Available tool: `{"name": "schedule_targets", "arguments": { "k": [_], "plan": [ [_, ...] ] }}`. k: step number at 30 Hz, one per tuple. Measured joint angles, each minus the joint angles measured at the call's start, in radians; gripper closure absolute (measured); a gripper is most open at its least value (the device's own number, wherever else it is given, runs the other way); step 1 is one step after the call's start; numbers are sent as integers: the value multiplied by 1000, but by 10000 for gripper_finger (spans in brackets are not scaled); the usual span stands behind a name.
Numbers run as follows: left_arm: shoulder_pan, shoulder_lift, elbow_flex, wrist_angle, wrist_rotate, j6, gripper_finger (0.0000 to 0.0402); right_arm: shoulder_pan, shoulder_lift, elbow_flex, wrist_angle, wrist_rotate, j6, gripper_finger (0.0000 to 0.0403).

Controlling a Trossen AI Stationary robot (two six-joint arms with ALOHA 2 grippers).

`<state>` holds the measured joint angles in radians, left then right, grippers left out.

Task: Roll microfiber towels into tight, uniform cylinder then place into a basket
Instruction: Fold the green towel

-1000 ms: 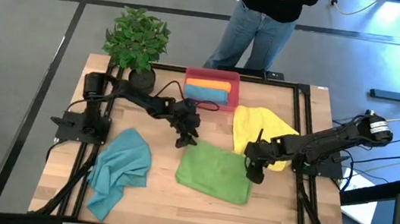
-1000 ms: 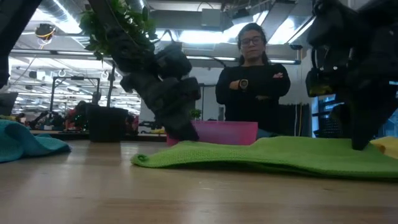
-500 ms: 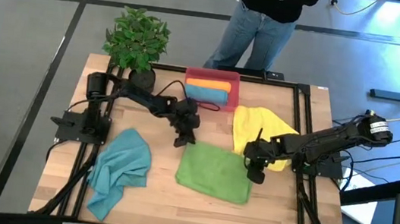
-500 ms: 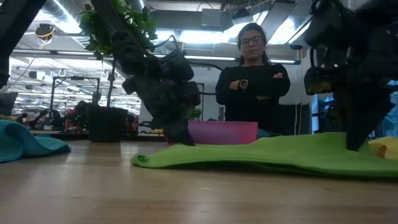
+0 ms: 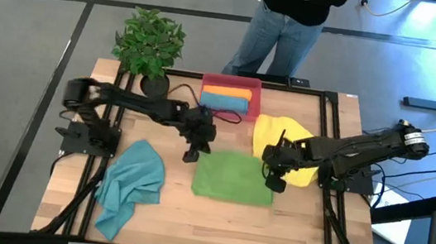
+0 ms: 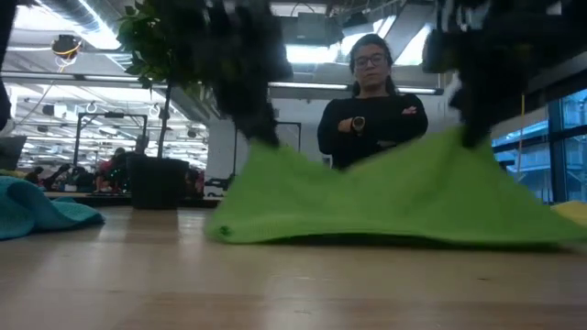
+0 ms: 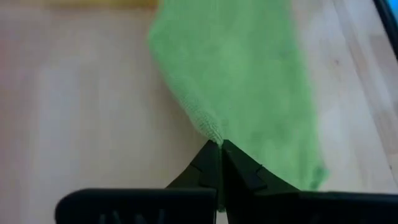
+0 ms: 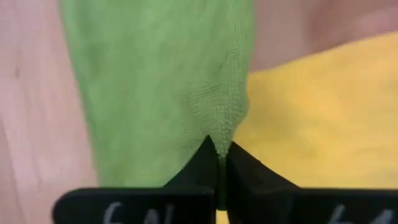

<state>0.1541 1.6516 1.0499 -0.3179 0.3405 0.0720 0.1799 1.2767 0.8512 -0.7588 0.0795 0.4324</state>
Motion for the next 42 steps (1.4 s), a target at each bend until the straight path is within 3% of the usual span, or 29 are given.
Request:
{"name": "schedule_targets", "arguments": {
  "k": [5,9,13,17,22,28,32,36,42],
  "plan": [
    [-50,-207,40,-90,-267,91,401,0,-3,171,-160,303,-46,398],
    [-123,-322,42,-114,-511,201,401,11,-4,245,-172,565,-98,398],
    [-248,-361,5,-140,-805,312,401,67,4,228,-163,757,-129,400],
    [-397,-354,-76,-127,-989,337,401,171,27,140,-110,868,-124,401],
    [-583,-288,-213,-85,-1121,228,401,334,88,-13,154,824,-177,401],
    [-766,-135,-291,58,-1102,44,401,479,234,-118,470,637,-171,400],
    [-818,-3,-260,136,-996,-13,400,522,343,-92,490,515,-93,393],
    [-821,97,-225,155,-877,-67,385,525,431,-61,539,302,-68,373],
    [-820,128,-206,147,-834,-121,333,523,459,0,472,202,-14,290]
  ]
}}
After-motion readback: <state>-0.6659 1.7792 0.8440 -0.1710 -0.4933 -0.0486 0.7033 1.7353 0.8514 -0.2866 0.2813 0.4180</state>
